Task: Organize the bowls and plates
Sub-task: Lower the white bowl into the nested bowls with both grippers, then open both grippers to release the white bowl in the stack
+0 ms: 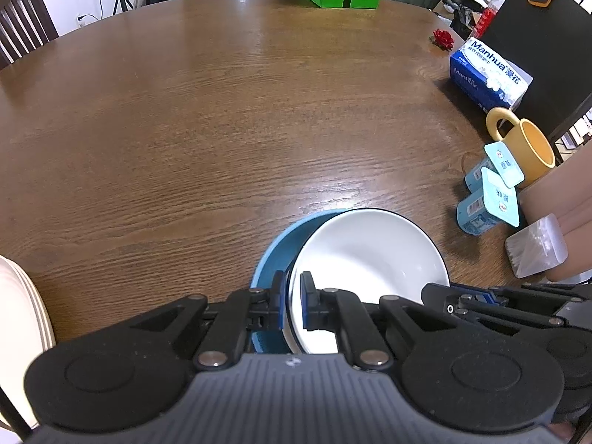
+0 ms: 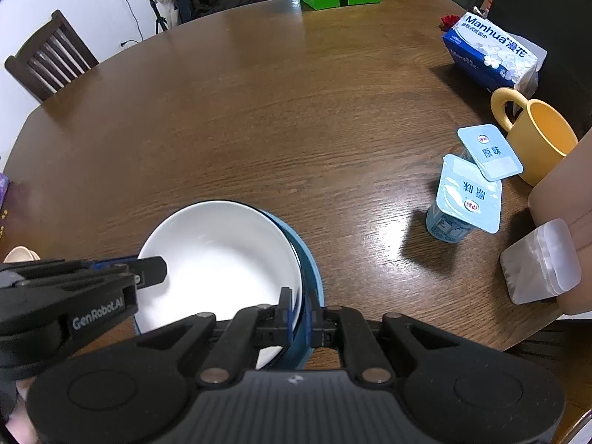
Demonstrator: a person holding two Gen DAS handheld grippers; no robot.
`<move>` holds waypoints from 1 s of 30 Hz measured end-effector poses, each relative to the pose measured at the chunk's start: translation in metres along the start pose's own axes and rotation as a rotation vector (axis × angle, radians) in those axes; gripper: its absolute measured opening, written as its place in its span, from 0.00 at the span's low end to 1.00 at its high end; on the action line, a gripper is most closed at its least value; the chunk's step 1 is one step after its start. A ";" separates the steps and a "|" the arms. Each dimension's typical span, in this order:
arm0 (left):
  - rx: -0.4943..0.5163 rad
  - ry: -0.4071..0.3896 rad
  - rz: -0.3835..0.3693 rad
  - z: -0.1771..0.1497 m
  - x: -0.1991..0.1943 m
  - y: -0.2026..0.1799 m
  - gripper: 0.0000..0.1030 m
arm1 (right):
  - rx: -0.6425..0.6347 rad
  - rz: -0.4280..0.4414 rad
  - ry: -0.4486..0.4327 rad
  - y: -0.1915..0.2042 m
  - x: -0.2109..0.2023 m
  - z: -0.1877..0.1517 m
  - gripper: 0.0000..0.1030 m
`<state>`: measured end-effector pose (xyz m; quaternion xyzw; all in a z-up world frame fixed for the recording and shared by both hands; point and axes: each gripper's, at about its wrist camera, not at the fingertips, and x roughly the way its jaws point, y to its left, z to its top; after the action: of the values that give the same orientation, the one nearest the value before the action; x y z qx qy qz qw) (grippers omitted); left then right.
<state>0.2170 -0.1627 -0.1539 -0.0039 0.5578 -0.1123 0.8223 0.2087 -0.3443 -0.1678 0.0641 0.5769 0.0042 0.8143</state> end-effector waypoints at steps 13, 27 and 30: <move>0.010 0.007 0.013 -0.006 0.008 0.001 0.08 | -0.019 0.002 0.014 0.003 0.009 -0.004 0.07; 0.007 0.015 -0.023 -0.008 0.008 0.005 0.14 | -0.020 0.003 0.023 0.003 0.012 -0.004 0.07; 0.008 -0.016 -0.040 -0.008 -0.001 0.006 0.44 | -0.012 0.024 0.012 0.000 0.008 -0.003 0.10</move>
<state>0.2103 -0.1552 -0.1569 -0.0128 0.5506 -0.1308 0.8243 0.2083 -0.3434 -0.1765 0.0663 0.5810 0.0179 0.8110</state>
